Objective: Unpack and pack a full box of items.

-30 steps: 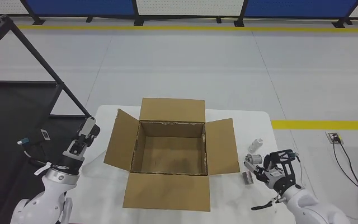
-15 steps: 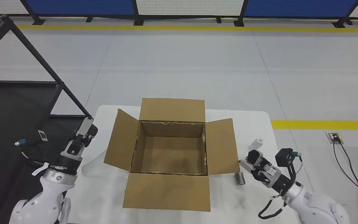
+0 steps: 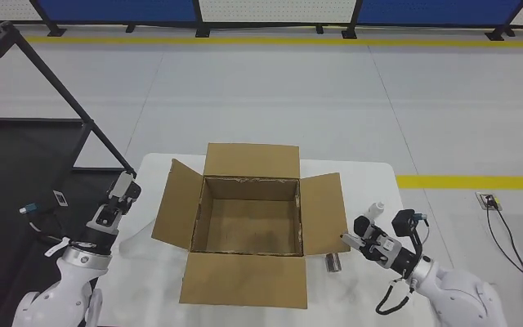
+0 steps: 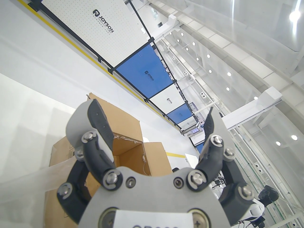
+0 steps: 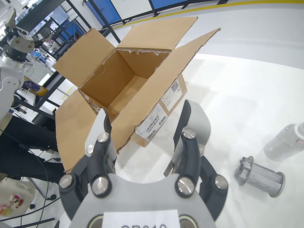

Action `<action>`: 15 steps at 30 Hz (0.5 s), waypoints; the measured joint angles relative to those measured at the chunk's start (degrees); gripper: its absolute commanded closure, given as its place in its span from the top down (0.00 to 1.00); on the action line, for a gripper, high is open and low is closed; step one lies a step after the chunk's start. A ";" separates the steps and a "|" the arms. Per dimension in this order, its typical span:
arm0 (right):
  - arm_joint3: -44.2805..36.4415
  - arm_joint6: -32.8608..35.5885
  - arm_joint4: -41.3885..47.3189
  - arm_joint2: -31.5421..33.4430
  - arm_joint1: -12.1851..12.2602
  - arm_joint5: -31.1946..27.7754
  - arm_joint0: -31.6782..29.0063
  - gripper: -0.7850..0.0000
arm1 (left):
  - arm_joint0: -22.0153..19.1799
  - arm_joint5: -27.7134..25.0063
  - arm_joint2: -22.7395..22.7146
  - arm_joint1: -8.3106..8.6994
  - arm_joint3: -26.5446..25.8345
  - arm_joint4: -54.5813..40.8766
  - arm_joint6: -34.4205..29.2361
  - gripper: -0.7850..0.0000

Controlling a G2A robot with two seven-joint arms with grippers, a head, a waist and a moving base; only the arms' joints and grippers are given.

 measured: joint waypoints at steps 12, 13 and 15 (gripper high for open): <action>2.97 1.11 2.05 -2.88 1.00 -1.37 3.04 0.61 | -0.41 0.17 0.13 0.05 0.12 0.18 0.07 1.00; 3.20 1.15 2.13 -3.15 1.08 -1.35 3.36 0.61 | -0.45 0.18 0.07 0.06 0.11 0.18 0.07 1.00; 3.42 1.17 2.19 -3.47 1.22 -1.27 3.72 0.62 | -0.48 0.14 0.02 0.06 0.11 0.02 0.09 1.00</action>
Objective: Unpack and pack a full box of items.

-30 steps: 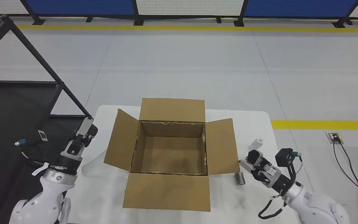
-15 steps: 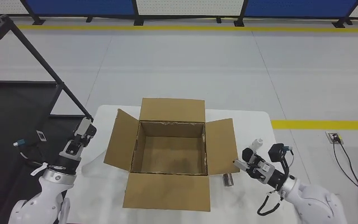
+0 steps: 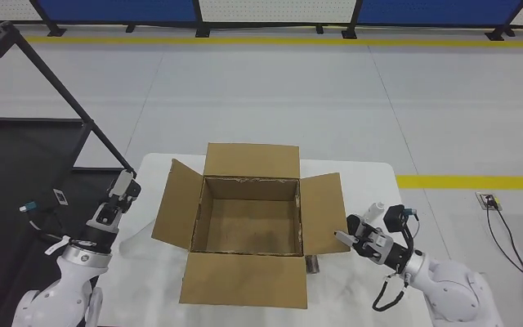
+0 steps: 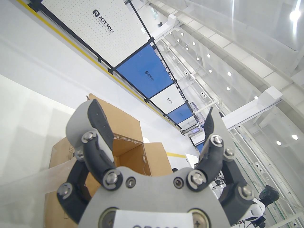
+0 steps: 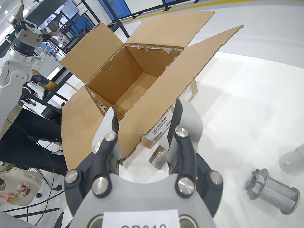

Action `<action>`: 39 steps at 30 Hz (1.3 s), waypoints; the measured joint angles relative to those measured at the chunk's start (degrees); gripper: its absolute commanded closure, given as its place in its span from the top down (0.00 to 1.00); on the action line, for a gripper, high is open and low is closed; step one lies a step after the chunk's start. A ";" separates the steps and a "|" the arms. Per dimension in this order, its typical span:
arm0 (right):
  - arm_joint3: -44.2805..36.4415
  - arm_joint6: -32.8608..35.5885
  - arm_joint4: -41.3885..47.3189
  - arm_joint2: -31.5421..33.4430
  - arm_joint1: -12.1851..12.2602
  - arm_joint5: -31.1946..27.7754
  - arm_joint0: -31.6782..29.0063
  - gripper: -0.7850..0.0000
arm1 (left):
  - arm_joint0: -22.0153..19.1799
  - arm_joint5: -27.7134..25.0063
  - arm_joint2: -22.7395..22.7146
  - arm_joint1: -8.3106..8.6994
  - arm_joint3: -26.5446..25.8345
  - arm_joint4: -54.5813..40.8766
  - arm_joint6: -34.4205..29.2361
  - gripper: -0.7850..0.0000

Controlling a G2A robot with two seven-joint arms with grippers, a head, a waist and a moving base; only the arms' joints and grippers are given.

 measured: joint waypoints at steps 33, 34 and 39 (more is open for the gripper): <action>1.37 -2.87 -0.18 -3.26 2.28 0.90 1.43 1.00 | -0.31 0.20 0.10 0.21 -0.17 0.56 -0.44 1.00; 0.07 -3.42 -1.03 -2.54 2.45 0.87 0.30 1.00 | -0.34 0.26 0.18 0.21 -0.34 0.65 -0.46 1.00; -7.60 -7.66 -6.65 0.86 3.01 0.16 -7.05 1.00 | -0.96 0.58 1.46 0.22 -1.20 1.77 -0.88 1.00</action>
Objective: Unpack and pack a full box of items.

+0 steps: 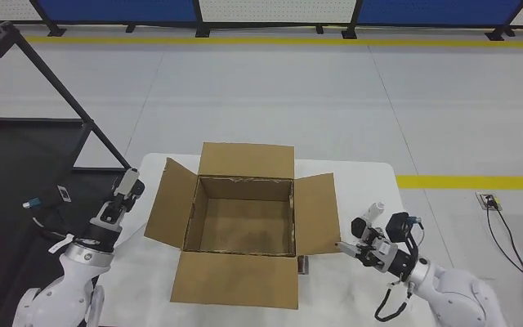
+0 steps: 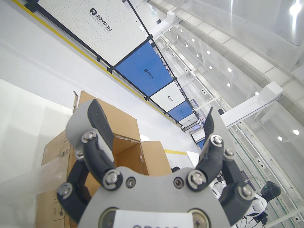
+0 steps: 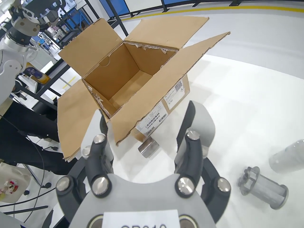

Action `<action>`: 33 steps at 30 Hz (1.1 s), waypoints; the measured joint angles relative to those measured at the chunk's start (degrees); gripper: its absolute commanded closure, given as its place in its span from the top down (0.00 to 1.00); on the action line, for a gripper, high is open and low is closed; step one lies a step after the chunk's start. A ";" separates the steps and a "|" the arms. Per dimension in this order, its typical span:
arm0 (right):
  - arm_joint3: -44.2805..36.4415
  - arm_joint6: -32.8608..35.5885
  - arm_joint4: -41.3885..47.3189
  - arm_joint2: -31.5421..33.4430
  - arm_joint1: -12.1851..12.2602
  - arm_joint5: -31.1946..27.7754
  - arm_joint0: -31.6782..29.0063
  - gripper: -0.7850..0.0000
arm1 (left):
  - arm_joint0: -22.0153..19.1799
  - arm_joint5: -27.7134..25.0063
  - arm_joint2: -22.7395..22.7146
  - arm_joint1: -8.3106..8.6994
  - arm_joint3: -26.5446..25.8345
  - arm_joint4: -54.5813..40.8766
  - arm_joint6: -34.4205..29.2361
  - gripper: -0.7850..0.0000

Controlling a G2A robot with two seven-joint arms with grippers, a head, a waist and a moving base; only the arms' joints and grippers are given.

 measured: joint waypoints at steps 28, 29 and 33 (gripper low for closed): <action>2.55 -17.15 -35.71 -9.77 -0.04 -2.49 -6.35 1.00 | 0.55 2.33 4.64 -0.55 -4.60 6.39 6.19 1.00; 2.55 -17.15 -35.71 -9.77 -0.04 -2.49 -6.35 1.00 | 0.54 2.33 4.64 -0.55 -4.60 6.39 6.19 1.00; 2.57 -17.15 -35.76 -9.80 -0.04 -2.44 -6.32 1.00 | 0.54 2.32 4.64 -0.55 -4.60 6.38 6.19 1.00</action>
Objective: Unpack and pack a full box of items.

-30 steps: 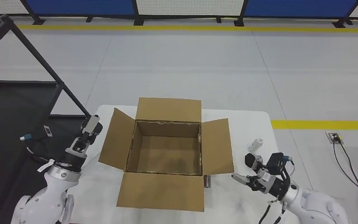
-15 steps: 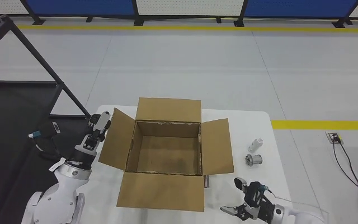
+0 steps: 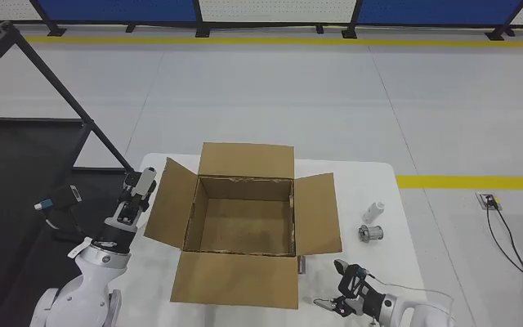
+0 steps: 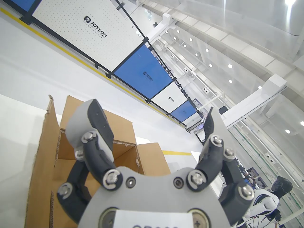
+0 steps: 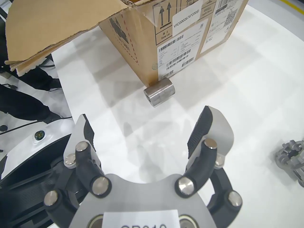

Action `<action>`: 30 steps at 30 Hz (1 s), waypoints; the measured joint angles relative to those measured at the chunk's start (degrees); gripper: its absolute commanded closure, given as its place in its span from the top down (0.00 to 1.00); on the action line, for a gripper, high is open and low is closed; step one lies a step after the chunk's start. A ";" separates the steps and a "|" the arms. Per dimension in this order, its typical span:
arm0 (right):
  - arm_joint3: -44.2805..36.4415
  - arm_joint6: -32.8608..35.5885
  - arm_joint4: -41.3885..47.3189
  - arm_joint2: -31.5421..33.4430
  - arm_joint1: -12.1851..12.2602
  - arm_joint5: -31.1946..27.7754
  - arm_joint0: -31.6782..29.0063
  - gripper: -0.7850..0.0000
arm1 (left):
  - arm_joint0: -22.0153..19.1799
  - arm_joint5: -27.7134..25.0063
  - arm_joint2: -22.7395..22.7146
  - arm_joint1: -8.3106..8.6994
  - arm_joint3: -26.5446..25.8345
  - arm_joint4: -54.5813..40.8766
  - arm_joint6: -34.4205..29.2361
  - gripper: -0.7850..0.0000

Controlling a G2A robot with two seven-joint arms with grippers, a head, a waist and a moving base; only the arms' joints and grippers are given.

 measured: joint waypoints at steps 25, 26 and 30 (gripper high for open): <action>21.01 -18.29 -19.22 -14.12 -1.46 7.53 16.18 1.00 | 0.00 0.00 0.00 0.00 0.00 0.00 0.00 1.00; 21.60 -18.22 -19.07 -14.52 -1.56 7.41 16.85 1.00 | 0.00 0.00 0.00 0.00 0.00 0.00 0.00 1.00; 22.85 -18.03 -18.80 -15.67 -1.83 7.36 18.79 1.00 | 0.00 0.00 0.00 0.00 0.00 0.00 0.00 1.00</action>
